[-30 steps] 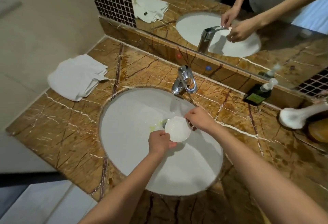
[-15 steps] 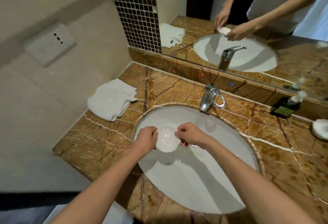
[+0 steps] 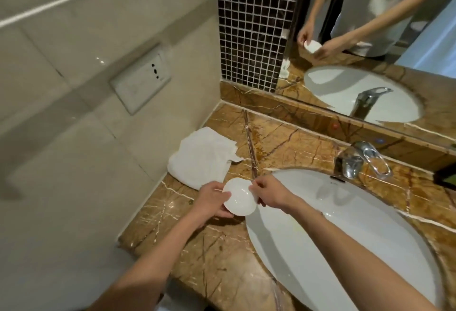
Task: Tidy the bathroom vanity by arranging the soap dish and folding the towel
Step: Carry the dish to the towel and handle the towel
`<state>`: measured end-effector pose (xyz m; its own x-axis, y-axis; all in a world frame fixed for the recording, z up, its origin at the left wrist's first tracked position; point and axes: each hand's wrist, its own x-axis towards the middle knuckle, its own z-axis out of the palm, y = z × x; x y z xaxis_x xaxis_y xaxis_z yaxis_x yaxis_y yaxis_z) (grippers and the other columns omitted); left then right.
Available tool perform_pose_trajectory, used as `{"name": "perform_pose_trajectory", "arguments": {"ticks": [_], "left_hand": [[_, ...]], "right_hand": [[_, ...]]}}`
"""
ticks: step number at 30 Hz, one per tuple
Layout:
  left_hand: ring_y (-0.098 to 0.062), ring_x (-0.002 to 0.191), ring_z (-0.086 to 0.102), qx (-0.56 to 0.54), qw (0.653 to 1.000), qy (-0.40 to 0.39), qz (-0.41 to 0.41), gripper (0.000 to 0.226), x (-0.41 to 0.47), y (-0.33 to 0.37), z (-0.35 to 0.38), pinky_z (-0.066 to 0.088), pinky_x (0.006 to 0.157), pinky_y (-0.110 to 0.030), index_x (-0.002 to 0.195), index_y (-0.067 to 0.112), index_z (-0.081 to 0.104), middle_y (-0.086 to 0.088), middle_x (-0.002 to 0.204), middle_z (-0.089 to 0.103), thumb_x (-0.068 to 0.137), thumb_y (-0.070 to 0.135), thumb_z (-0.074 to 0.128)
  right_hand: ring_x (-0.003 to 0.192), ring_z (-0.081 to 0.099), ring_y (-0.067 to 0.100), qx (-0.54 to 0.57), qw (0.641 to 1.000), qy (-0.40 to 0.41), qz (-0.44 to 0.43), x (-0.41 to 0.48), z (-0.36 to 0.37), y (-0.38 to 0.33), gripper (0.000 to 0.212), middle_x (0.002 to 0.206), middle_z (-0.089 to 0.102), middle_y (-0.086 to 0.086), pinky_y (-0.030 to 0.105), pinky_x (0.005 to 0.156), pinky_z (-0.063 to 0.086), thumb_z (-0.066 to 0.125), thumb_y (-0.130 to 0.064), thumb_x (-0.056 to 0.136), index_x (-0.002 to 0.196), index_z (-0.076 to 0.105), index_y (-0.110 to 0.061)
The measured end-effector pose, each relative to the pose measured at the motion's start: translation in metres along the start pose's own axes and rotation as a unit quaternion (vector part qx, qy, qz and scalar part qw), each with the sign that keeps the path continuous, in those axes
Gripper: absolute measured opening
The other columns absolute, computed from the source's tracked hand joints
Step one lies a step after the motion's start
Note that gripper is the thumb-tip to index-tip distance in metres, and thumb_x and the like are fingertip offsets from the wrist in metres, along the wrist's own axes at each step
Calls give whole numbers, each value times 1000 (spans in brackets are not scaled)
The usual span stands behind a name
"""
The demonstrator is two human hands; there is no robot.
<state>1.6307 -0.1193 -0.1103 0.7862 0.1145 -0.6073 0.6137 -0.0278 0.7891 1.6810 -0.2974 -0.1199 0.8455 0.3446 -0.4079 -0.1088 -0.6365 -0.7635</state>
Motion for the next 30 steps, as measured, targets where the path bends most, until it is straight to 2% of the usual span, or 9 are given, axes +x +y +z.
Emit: {"name": "perform_pose_trajectory", "arguments": {"ticks": [4,8,11,14,16,19,24,26,30], "left_hand": [[-30,92,62,6,1000,-10,21,23,15,-4,-33,61,53,-37,107,6,53,-20,116,54,86,-3,60],[-38,104,59,-42,999,23,15,21,29,-19,-60,60,54,-36,102,9,57,-22,120,57,87,-5,58],[-41,106,59,-119,989,90,-15,22,33,-25,-77,61,55,-38,104,9,56,-18,122,57,87,-5,58],[-40,103,62,-166,976,138,-33,25,38,-26,-94,62,65,-41,109,8,54,-17,123,54,86,-2,61],[-34,95,67,-192,969,146,-42,35,42,-26,-103,62,69,-41,120,3,51,-16,123,55,87,-1,61],[-29,89,68,-226,963,142,-47,32,49,-24,-106,62,67,-39,118,2,54,-14,118,59,87,-6,59],[-38,102,62,-283,937,204,-28,32,64,-23,-97,61,66,-41,116,-2,56,-16,116,61,86,-13,56],[-38,101,61,-259,932,255,-15,37,70,-24,-92,59,75,-48,119,-3,56,-16,116,61,84,-13,57],[-29,87,64,-193,938,288,-5,20,74,-27,-76,60,72,-49,85,12,63,-10,100,66,79,-7,67]], "right_hand": [[43,49,8,24,999,25,-30,20,23,-21,38,55,58,10,26,49,42,53,-15,95,63,58,5],[57,53,18,40,998,32,-28,45,36,-29,36,62,57,8,32,58,44,48,-23,98,66,58,-8],[85,59,21,-34,996,75,-30,73,37,-34,21,98,68,10,33,77,45,51,-22,97,102,66,-8],[124,49,30,-75,991,114,-6,105,40,-45,53,141,50,16,38,102,40,60,-30,93,138,44,-8],[134,39,33,-119,988,95,7,127,47,-53,75,149,40,15,44,109,34,66,-41,87,147,32,-11],[126,44,36,-200,976,77,28,147,63,-57,83,139,46,16,52,106,38,70,-49,79,142,31,-13],[95,59,31,-226,966,121,-31,140,74,-54,30,104,65,11,42,85,47,63,-38,85,99,57,-12],[95,59,30,-194,968,142,-72,131,74,-55,30,103,64,11,37,79,48,62,-33,85,104,61,-9],[97,53,21,-104,973,125,-163,113,80,-62,32,110,57,6,23,72,32,64,-19,82,112,57,-11]]}}
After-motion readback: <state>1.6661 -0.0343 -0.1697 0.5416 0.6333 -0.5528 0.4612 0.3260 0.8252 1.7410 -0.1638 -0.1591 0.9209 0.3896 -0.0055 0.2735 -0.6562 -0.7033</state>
